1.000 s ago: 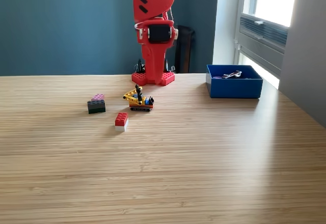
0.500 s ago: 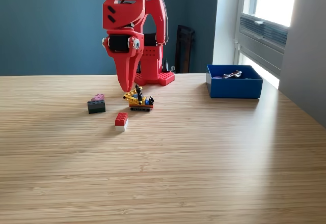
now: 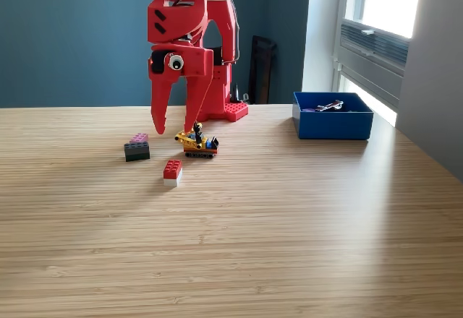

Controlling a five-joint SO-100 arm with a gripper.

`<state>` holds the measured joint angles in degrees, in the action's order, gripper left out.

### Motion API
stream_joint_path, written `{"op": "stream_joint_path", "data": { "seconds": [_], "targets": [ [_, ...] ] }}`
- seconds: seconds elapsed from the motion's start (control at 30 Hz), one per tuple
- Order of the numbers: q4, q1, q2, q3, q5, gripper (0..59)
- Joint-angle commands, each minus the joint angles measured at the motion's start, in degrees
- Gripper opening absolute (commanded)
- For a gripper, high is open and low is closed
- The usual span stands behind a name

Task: Grasp a lego block and put it in the bin.

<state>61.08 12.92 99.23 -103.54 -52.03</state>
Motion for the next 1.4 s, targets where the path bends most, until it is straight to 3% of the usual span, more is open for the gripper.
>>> {"op": "stream_joint_path", "data": {
  "seconds": [0.03,0.1,0.2,0.57,1.13,1.2,1.27,1.4],
  "targets": [
    [-0.88,0.0,-3.96,5.54,-3.78,23.0],
    [-0.88,0.18,-7.73,7.73,-3.87,28.8],
    [-0.62,0.53,-12.74,10.28,-4.31,31.0],
    [1.14,0.79,-20.3,15.21,-8.61,30.3],
    [1.14,2.29,-25.66,16.61,-11.95,21.2],
    [1.14,2.72,-26.02,16.61,-12.13,16.6],
    [1.14,2.99,-26.02,16.61,-12.13,7.2],
    [1.14,3.08,-26.02,16.35,-11.34,3.5]
  ]
}}
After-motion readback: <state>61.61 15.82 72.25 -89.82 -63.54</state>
